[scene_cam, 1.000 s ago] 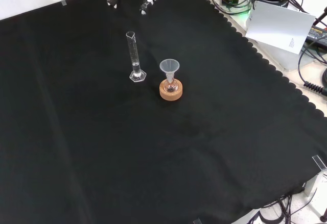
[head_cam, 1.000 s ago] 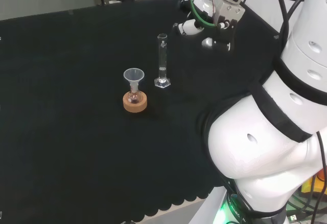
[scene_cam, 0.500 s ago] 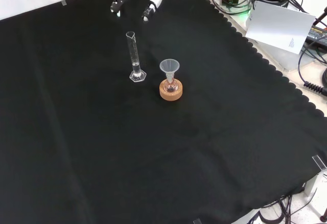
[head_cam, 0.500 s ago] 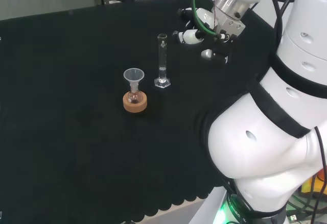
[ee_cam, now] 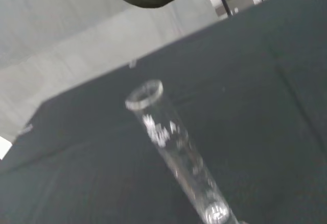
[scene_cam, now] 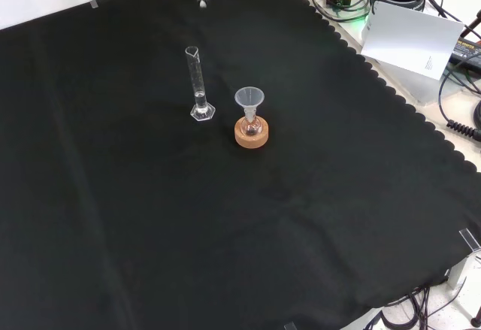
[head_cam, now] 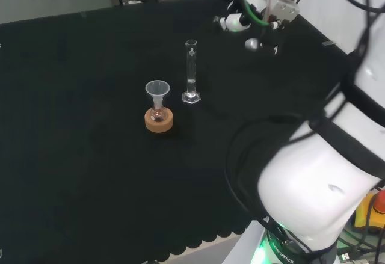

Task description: Pick up the graduated cylinder.

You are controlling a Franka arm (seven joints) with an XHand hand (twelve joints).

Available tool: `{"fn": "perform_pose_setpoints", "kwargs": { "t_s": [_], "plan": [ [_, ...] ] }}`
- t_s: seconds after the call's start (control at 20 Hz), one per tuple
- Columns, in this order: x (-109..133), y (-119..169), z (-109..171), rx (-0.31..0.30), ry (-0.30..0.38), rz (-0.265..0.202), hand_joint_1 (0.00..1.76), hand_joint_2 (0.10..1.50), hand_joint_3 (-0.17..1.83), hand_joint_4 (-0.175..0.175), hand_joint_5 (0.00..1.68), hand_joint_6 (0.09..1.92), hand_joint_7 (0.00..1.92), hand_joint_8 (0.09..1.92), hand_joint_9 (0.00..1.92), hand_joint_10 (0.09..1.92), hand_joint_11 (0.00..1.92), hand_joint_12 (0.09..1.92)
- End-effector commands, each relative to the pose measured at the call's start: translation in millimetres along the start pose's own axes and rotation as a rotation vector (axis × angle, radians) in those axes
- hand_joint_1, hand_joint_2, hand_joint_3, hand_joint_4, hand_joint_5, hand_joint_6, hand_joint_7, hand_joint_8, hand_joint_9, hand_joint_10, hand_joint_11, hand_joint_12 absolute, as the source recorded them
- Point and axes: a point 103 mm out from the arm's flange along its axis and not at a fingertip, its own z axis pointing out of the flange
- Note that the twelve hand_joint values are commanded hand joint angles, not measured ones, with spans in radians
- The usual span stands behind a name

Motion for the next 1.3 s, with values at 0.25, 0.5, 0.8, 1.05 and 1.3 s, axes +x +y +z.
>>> {"fn": "perform_pose_setpoints", "kwargs": {
  "t_s": [0.25,0.5,0.8,1.05,1.3],
  "plan": [
    [-39,-30,145,0.177,0.246,0.064,1.06,0.91,-0.17,-0.078,0.54,0.09,0.36,0.73,0.65,0.57,0.47,1.28],
    [-45,-34,150,0.188,0.262,0.056,1.06,0.91,-0.17,-0.078,0.54,0.09,0.37,0.73,0.65,0.58,0.47,1.28],
    [-56,-39,155,0.158,0.326,0.043,1.05,0.91,-0.17,-0.077,0.54,0.09,0.38,0.74,0.66,0.58,0.46,1.29],
    [-53,-36,165,0.166,0.324,0.026,1.05,0.91,-0.17,-0.076,0.54,0.09,0.38,0.74,0.66,0.58,0.46,1.29],
    [-44,-27,171,0.151,0.367,-0.009,1.04,0.91,-0.17,-0.075,0.55,0.10,0.38,0.73,0.65,0.58,0.45,1.29]
  ]
}}
